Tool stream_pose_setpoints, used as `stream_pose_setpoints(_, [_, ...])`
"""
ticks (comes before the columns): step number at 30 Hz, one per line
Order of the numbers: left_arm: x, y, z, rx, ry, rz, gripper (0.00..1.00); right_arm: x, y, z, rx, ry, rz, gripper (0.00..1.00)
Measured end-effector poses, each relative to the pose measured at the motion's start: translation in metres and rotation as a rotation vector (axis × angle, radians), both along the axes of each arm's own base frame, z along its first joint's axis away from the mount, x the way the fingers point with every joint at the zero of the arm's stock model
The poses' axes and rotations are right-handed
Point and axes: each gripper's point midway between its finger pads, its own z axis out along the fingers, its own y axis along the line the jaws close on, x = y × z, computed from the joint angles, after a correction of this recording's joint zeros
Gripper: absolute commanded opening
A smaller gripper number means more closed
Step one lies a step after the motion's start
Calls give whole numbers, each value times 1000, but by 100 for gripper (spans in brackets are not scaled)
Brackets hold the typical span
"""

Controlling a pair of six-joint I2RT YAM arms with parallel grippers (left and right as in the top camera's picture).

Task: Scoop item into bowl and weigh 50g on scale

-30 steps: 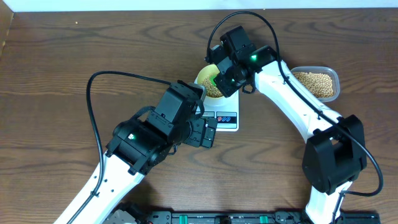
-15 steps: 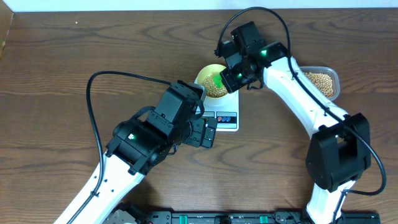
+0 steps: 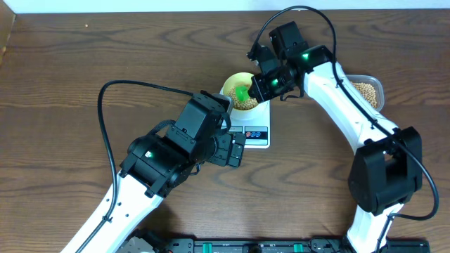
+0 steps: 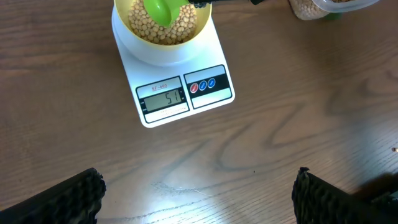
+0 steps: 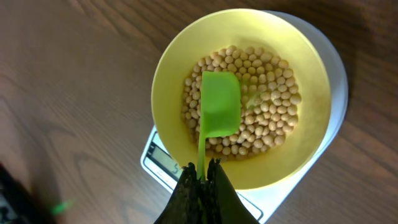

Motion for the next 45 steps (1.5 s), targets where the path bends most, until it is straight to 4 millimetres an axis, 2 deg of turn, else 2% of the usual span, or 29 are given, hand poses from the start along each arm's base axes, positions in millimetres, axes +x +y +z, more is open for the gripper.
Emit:
stream_pose_setpoints(6, [0, 0, 0, 0, 0, 0, 98, 4, -7, 0, 4, 8, -30, 1])
stream_pose_setpoints(13, [0, 0, 0, 0, 0, 0, 98, 9, -12, -5, -73, -33, -41, 1])
stream_pose_setpoints(21, [0, 0, 0, 0, 0, 0, 98, -1, 5, -9, -155, -88, 16, 1])
stream_pose_setpoints(45, [0, 0, 0, 0, 0, 0, 98, -7, 13, -13, -99, -49, 12, 1])
